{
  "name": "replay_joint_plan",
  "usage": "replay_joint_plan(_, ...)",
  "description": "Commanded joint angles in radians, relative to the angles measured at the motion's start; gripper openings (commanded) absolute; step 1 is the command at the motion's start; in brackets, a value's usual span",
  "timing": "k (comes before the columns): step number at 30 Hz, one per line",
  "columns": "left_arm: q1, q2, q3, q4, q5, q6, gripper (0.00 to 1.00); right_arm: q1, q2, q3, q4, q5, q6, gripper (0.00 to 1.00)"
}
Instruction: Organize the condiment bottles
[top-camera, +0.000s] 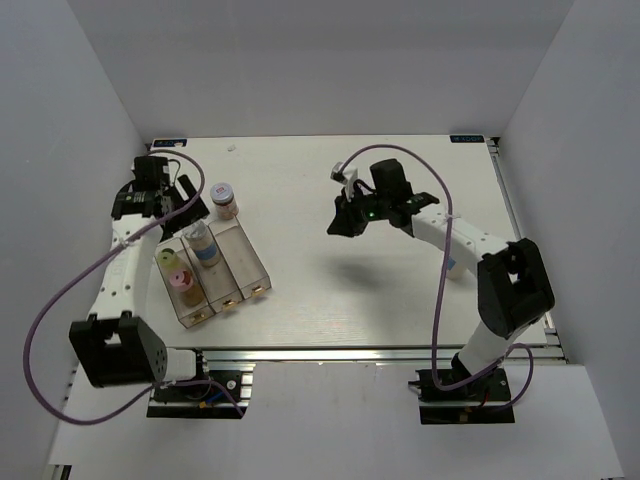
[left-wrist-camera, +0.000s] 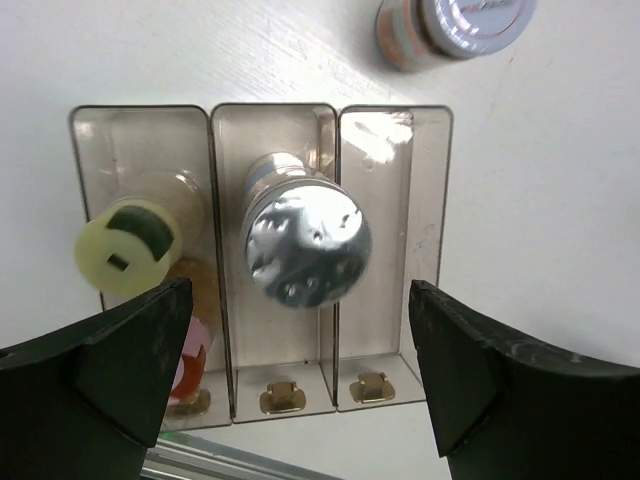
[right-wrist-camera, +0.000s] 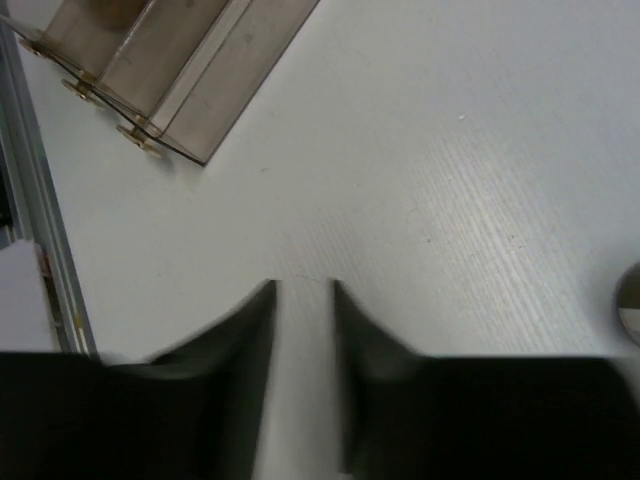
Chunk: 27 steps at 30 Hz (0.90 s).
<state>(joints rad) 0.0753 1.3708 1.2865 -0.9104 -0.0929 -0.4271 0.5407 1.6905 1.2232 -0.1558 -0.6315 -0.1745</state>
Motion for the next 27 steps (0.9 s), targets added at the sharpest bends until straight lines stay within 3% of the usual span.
replay_joint_plan(1, -0.002, -0.174, 0.050, -0.013, -0.080, -0.041, 0.98, -0.018, -0.083, 0.081, 0.004, 0.015, 0.021, 0.17)
replay_joint_plan(2, 0.000, -0.197, 0.050, 0.002, -0.087, -0.051, 0.98, -0.024, -0.097, 0.105, -0.001, 0.047, 0.044, 0.00)
replay_joint_plan(4, -0.002, -0.239, 0.050, 0.024, -0.077, -0.082, 0.98, -0.025, -0.109, 0.134, -0.017, 0.212, 0.113, 0.00)
replay_joint_plan(5, -0.002, -0.272, 0.051, 0.048, -0.050, -0.093, 0.98, -0.030, -0.115, 0.174, -0.059, 0.283, 0.134, 0.07)
replay_joint_plan(7, -0.002, -0.298, 0.057, 0.076, -0.004, -0.114, 0.98, -0.039, -0.115, 0.219, -0.123, 0.481, 0.167, 0.30)
replay_joint_plan(8, -0.002, -0.318, 0.063, 0.106, 0.045, -0.122, 0.98, -0.056, -0.114, 0.258, -0.199, 0.545, 0.217, 0.56)
replay_joint_plan(9, -0.002, -0.329, 0.062, 0.125, 0.070, -0.131, 0.98, -0.065, -0.117, 0.272, -0.235, 0.638, 0.227, 0.69)
replay_joint_plan(10, -0.002, -0.340, 0.059, 0.142, 0.088, -0.131, 0.98, -0.077, -0.121, 0.282, -0.269, 0.694, 0.237, 0.88)
replay_joint_plan(13, 0.000, -0.372, 0.040, 0.194, 0.148, -0.128, 0.98, -0.154, -0.130, 0.297, -0.417, 0.783, 0.260, 0.89)
replay_joint_plan(20, -0.002, -0.412, -0.009, 0.238, 0.186, -0.099, 0.98, -0.405, -0.186, 0.200, -0.563, 0.786, 0.179, 0.89)
replay_joint_plan(27, 0.000, -0.458, -0.127, 0.269, 0.229, -0.111, 0.98, -0.490, -0.244, 0.082, -0.605, 0.759, 0.032, 0.89)
